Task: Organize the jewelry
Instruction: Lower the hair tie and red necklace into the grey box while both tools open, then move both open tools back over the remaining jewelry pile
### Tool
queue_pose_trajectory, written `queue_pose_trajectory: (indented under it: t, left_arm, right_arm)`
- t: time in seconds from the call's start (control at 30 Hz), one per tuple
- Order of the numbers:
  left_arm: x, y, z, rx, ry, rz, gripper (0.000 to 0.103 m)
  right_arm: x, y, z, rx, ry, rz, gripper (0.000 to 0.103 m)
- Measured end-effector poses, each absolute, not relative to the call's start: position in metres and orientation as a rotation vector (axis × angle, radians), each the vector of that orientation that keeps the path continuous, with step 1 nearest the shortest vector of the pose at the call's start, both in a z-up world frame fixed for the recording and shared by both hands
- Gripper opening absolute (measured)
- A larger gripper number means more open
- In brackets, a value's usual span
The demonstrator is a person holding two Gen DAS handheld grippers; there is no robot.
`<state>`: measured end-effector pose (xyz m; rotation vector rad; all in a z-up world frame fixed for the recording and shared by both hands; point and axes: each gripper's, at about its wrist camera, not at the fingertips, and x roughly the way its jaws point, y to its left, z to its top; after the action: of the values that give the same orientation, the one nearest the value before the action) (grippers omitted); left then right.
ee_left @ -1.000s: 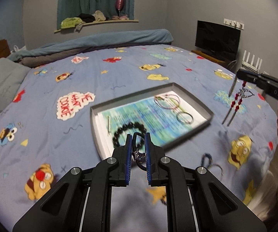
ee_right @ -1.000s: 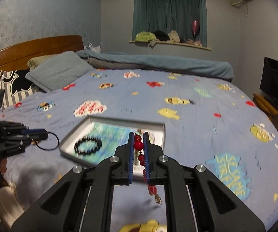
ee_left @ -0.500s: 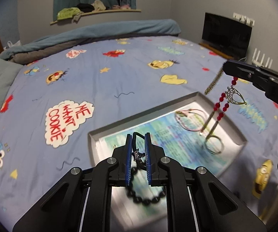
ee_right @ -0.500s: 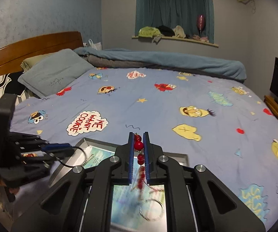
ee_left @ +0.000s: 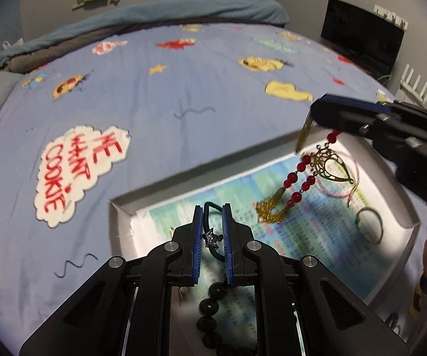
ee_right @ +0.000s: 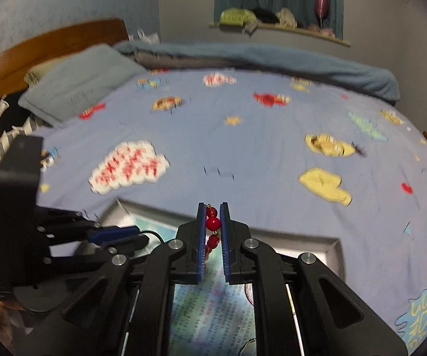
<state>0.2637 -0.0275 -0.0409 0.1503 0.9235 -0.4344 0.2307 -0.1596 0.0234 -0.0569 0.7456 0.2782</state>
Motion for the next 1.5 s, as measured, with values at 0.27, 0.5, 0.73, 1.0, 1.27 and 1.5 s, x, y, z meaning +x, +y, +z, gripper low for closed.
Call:
queue_pose_trajectory:
  t: [0.27,0.5,0.73,1.0,1.27,1.5]
  left_arm:
    - [0.27,-0.029,-0.055,0.154,0.951,-0.437,0.014]
    - [0.275,-0.023,-0.058,0.131,0.975,-0.398,0.023]
    - [0.264,-0.014,-0.044,0.129,0.92,-0.33,0.061]
    - [0.233,0.003,-0.013,0.117,0.837,-0.258,0.091]
    - [0.196,0.02,0.02,0.085,0.79,-0.204,0.095]
    - [0.15,0.028,0.053,0.072,0.714,-0.198,0.096]
  right_arm:
    - [0.247,-0.158,-0.017,-0.063,0.901,0.283,0.009]
    - [0.248,-0.161,-0.024,-0.037,0.942,0.282,0.011]
    - [0.241,-0.174,-0.011,0.007,0.918,0.268,0.046]
    - [0.215,-0.195,0.017,0.083,0.863,0.261,0.082]
    - [0.175,-0.2,0.053,0.085,0.789,0.259,0.097]
    - [0.127,-0.211,0.075,0.057,0.725,0.238,0.097]
